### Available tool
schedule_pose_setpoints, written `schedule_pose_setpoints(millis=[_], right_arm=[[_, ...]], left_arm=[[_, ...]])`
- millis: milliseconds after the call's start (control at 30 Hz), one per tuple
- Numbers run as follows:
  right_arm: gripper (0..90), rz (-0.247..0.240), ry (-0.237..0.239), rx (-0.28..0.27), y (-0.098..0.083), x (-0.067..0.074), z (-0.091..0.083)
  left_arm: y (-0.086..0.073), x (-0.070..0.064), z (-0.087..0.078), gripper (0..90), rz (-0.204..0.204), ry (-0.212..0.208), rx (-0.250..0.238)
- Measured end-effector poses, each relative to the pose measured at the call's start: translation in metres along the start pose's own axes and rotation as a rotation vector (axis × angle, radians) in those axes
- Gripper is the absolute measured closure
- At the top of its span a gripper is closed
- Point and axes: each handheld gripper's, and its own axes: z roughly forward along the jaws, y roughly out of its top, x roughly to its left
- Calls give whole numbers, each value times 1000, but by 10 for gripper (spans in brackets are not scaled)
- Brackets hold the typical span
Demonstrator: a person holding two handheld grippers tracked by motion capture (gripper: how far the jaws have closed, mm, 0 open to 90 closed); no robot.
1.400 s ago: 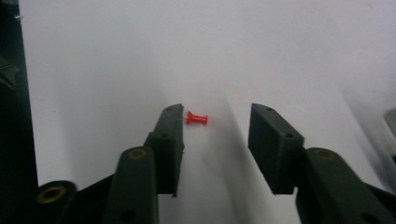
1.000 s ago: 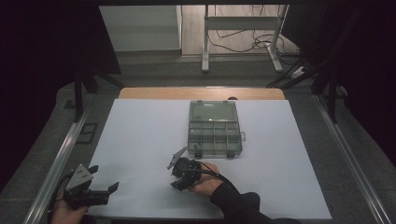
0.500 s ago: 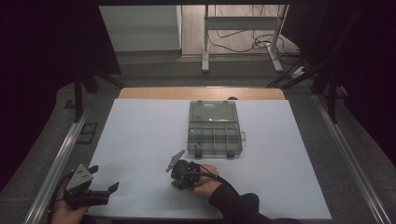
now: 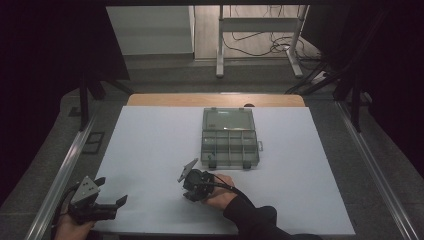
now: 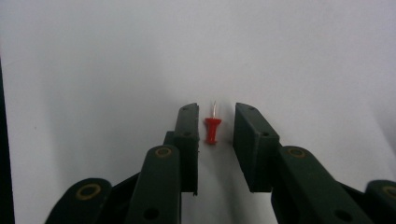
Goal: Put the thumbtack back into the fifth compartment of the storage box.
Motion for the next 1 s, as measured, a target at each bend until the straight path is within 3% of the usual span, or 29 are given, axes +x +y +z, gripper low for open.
schedule_pose_setpoints(millis=[100,300,500,1000], right_arm=[[707,1,0,-2,4,0,2],[827,-20,-4,16,6,2,5],[831,4,-2,18,5,2,3],[830,75,-18,-66,0,-16,-23]], left_arm=[[0,0,0,31,-1,0,-1],[0,0,0,32,-2,0,-1],[0,0,0,32,-2,-1,-2],[0,0,0,31,-2,-1,0]])
